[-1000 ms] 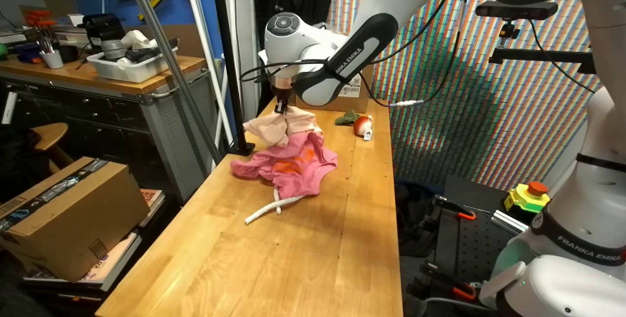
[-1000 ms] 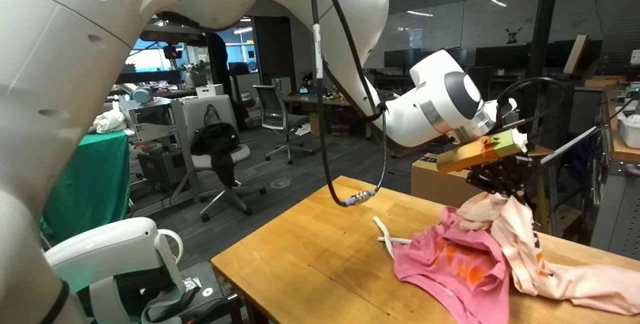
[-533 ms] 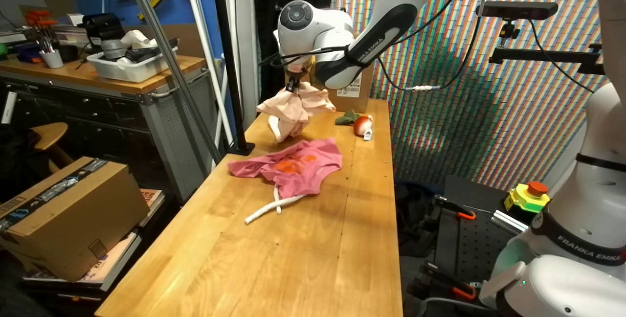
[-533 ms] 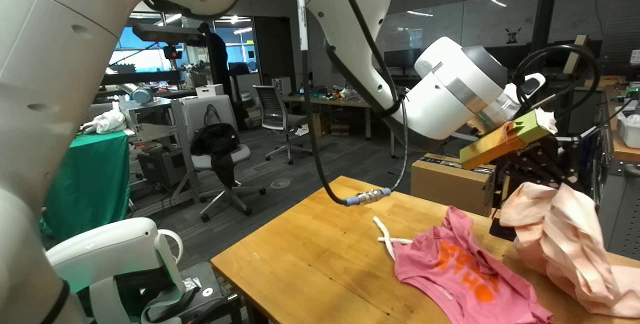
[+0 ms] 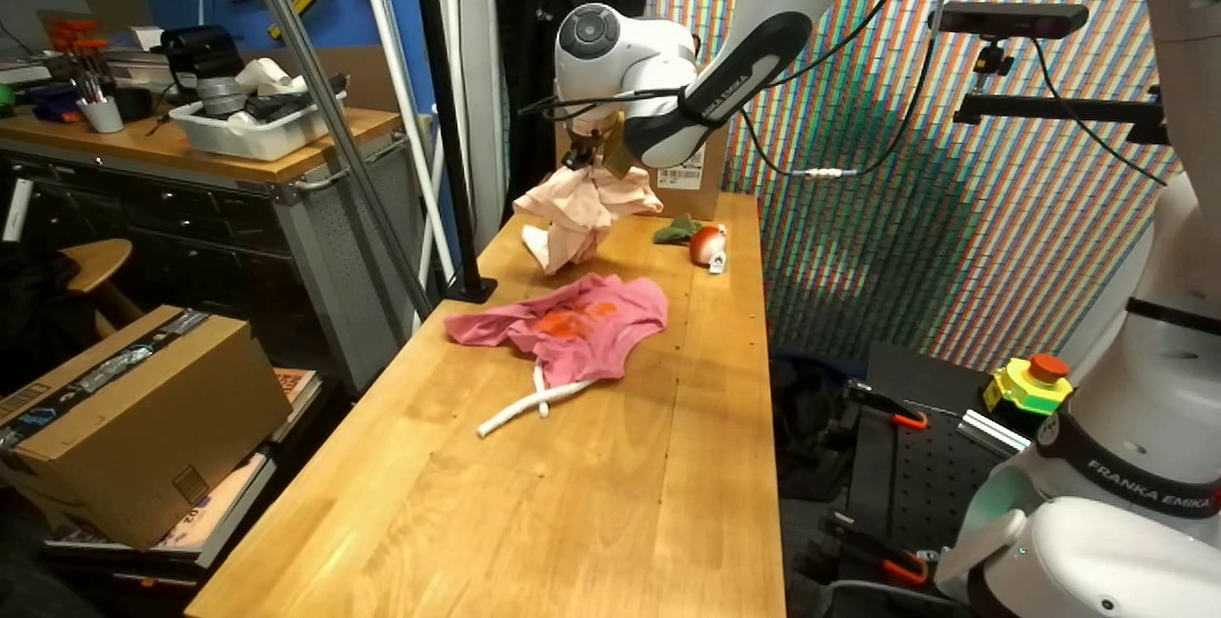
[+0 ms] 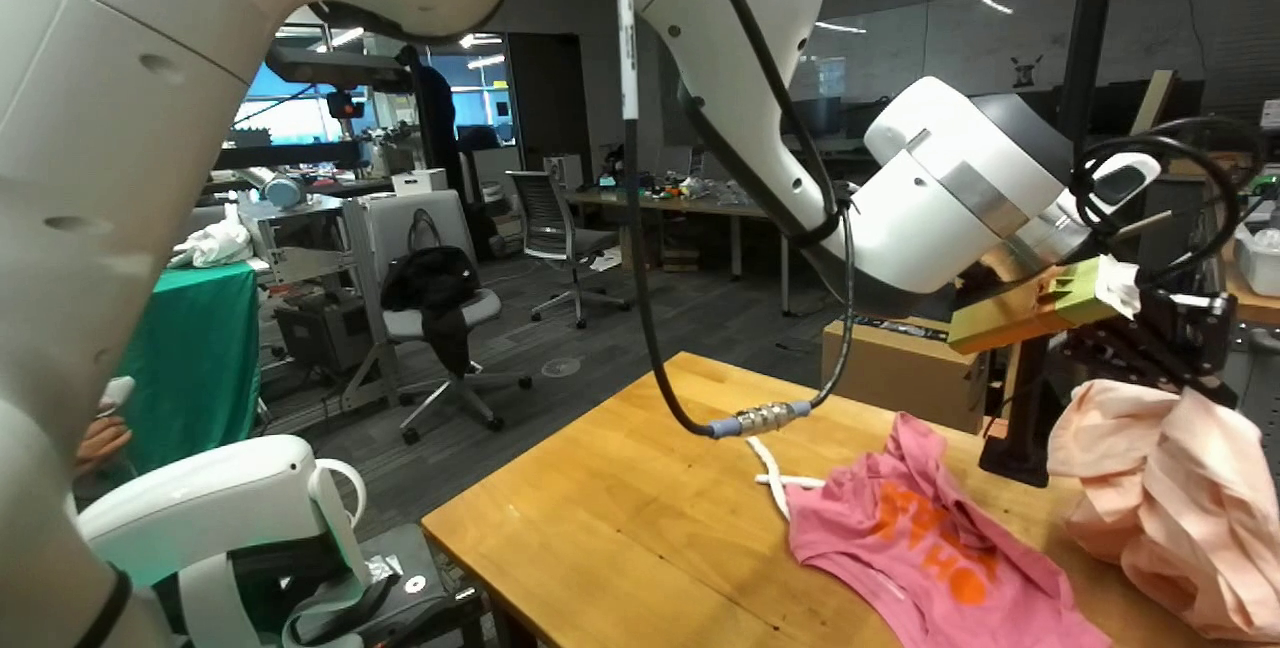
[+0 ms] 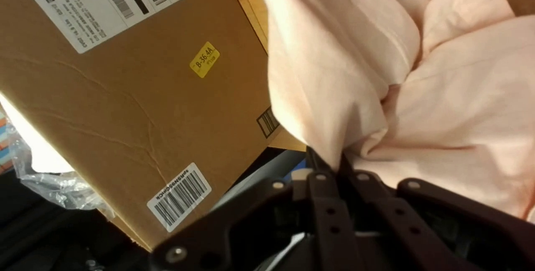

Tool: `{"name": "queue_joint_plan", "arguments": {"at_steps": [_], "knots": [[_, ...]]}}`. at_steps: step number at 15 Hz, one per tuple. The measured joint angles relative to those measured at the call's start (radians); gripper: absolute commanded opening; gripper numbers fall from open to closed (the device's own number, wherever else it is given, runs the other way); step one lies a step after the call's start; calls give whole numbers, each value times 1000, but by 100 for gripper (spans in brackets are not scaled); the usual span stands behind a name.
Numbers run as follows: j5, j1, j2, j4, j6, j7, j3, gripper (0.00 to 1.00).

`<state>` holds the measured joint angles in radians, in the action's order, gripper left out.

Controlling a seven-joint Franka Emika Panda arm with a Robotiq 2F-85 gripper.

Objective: Move the radish and peach t-shirt to the right, move the pink t-shirt to the left, move the white rope backwards

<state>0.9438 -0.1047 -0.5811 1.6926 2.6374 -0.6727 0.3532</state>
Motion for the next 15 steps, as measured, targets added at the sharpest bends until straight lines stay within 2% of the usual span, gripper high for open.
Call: {"name": "queue_joint_plan", "arguments": {"at_steps": [4, 10, 11, 12, 13, 15], "knots": [[-29, 36, -38, -60, 17, -142, -15, 1], [-29, 44, -96, -127, 57, -329, -13, 1], [-30, 44, -104, -133, 62, -347, -14, 4], [-31, 44, -111, -139, 63, -357, -15, 30], [-35, 45, -118, -143, 63, -359, -19, 30], [-48, 50, -130, -143, 63, -352, -34, 44]]}}
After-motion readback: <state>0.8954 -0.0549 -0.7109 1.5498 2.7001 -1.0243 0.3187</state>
